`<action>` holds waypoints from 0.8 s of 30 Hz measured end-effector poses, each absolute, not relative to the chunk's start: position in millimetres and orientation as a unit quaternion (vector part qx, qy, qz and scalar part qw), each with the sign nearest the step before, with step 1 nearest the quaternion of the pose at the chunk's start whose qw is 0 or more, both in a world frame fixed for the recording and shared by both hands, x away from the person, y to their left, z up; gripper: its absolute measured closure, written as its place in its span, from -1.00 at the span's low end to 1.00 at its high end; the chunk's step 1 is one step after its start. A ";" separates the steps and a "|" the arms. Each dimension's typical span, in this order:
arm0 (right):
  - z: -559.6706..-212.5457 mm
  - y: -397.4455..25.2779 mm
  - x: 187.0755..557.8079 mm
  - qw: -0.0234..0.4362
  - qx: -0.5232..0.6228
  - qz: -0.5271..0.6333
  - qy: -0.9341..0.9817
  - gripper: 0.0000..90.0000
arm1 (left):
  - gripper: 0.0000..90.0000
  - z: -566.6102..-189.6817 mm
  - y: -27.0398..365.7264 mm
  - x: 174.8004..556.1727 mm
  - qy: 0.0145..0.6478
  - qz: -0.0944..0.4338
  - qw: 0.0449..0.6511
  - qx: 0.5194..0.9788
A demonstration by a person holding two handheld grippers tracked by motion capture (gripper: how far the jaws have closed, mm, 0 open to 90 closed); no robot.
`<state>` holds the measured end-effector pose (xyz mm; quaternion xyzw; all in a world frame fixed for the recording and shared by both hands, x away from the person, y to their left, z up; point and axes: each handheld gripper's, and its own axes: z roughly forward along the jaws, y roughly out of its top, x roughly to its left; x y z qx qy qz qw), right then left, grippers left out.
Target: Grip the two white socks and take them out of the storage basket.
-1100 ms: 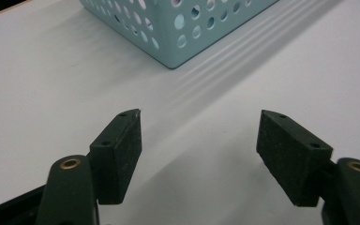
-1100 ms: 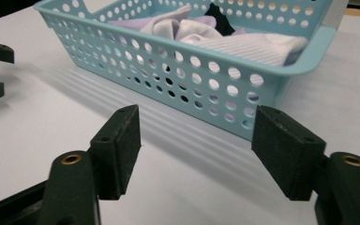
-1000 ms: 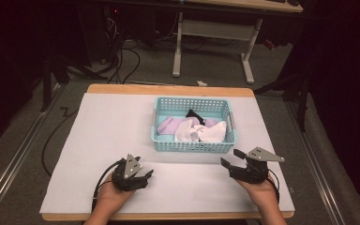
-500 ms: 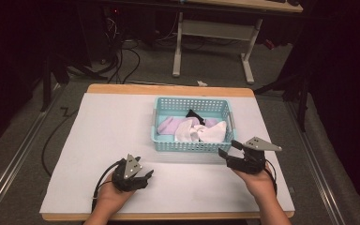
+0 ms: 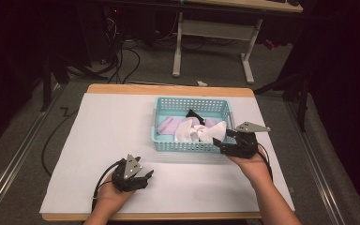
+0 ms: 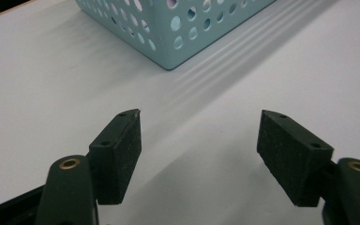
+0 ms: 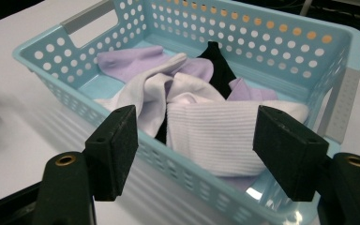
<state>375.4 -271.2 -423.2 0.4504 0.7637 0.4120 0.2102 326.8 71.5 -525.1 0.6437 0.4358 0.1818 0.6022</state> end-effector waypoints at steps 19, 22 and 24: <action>-427.8 -259.7 427.5 0.169 0.472 0.365 0.785 -0.32 | -0.30 -525.1 71.3 326.5 0.435 0.180 0.604 0.643; -422.5 -257.4 433.3 0.168 0.477 0.367 0.780 -0.34 | -0.30 -525.1 71.4 326.3 0.434 0.180 0.605 0.643; -418.3 -253.3 436.4 0.174 0.472 0.361 0.785 -0.34 | -0.30 -525.0 71.4 326.5 0.435 0.178 0.604 0.643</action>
